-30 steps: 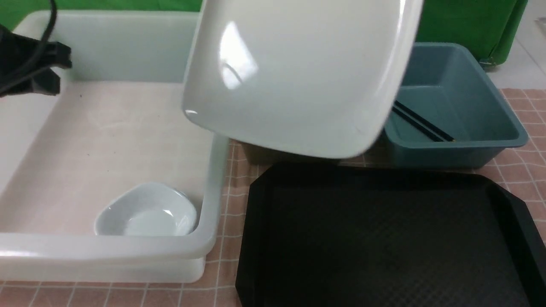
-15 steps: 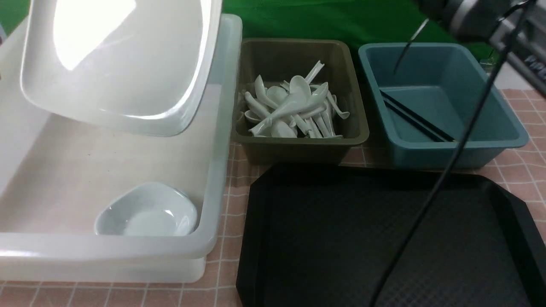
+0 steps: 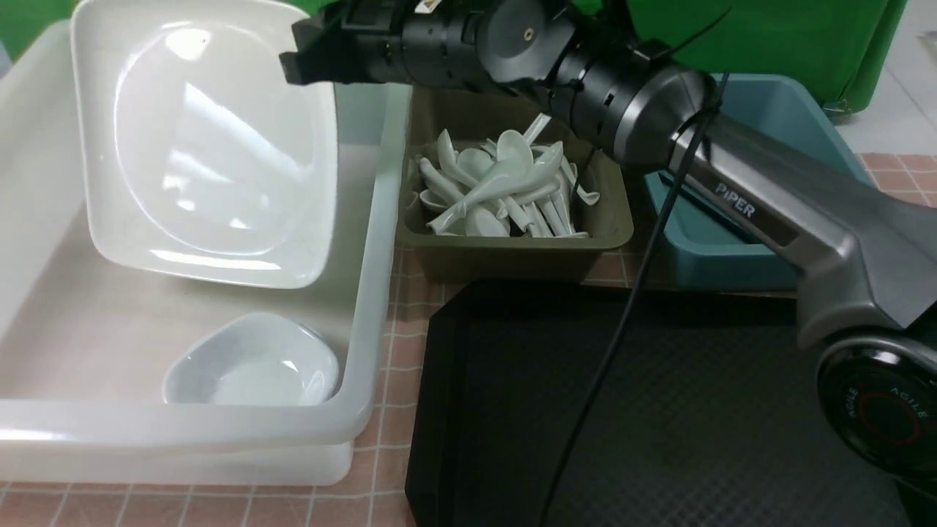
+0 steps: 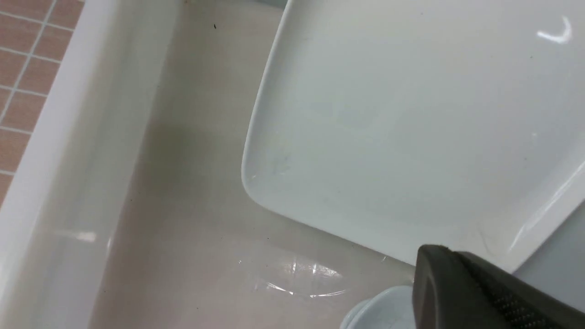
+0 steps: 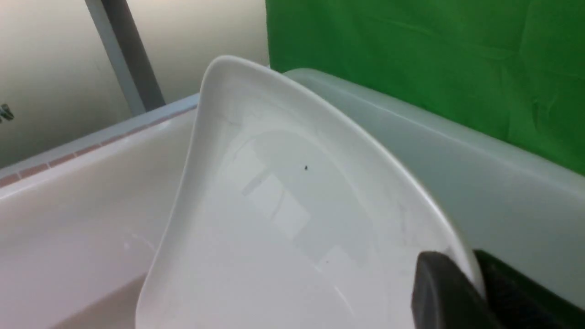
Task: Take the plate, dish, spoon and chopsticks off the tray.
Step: Use the right arm to put the plate into the large storage box on the left
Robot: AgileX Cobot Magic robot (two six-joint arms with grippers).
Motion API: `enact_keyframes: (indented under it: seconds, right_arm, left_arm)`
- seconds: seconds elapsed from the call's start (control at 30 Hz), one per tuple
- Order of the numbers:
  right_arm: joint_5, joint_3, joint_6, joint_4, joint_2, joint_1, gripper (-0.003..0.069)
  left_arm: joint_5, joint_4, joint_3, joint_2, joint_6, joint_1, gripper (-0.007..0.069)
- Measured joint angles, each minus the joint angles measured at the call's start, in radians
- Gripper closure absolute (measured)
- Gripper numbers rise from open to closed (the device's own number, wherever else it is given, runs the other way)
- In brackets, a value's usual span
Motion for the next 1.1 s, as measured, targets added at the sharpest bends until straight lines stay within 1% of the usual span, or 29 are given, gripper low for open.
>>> enact_keyframes:
  seconds: [0.4, 0.57, 0.67, 0.7, 0.73, 0.77, 0.8, 0.87, 1.0, 1.07, 1.1]
  right_arm:
    - [-0.017, 0.000, -0.119, -0.005, 0.049, 0.005, 0.0580]
    - [-0.027, 0.000, -0.133, -0.007, 0.050, 0.005, 0.0566]
    - [-0.053, -0.003, -0.138, -0.023, 0.050, 0.005, 0.0476]
    - [-0.062, -0.006, -0.138, -0.026, 0.050, 0.005, 0.0426]
    - [-0.065, -0.009, -0.138, -0.026, 0.050, 0.005, 0.0393]
    - [-0.065, -0.009, -0.138, -0.026, 0.050, 0.005, 0.0377]
    - [-0.065, -0.010, -0.138, -0.027, 0.050, 0.005, 0.0337]
    - [-0.065, -0.010, -0.138, -0.030, 0.050, 0.005, 0.0295]
    - [-0.060, -0.010, -0.139, -0.032, 0.049, 0.005, 0.0281]
    - [-0.023, -0.010, -0.137, -0.059, 0.039, 0.005, 0.0309]
    - [0.010, -0.010, -0.135, -0.083, 0.031, 0.005, 0.0341]
  left_arm:
    - [0.006, -0.002, 0.000, 0.000, 0.010, 0.000, 0.0620]
    - [0.006, -0.002, 0.000, 0.000, 0.013, 0.000, 0.0620]
    - [0.006, -0.002, 0.000, 0.000, 0.014, 0.000, 0.0620]
    - [0.006, -0.002, 0.000, 0.000, 0.014, 0.000, 0.0620]
    - [0.006, -0.002, 0.000, 0.000, 0.014, 0.000, 0.0620]
    - [0.005, -0.002, 0.000, 0.000, 0.014, 0.000, 0.0620]
    - [0.005, -0.002, 0.000, 0.000, 0.014, 0.000, 0.0620]
    - [0.003, -0.002, 0.000, 0.000, 0.014, 0.000, 0.0620]
    - [-0.003, -0.002, 0.000, 0.000, 0.014, 0.000, 0.0620]
    - [-0.005, -0.002, 0.000, 0.000, 0.014, 0.000, 0.0620]
    - [-0.005, -0.002, 0.000, 0.000, 0.014, 0.000, 0.0620]
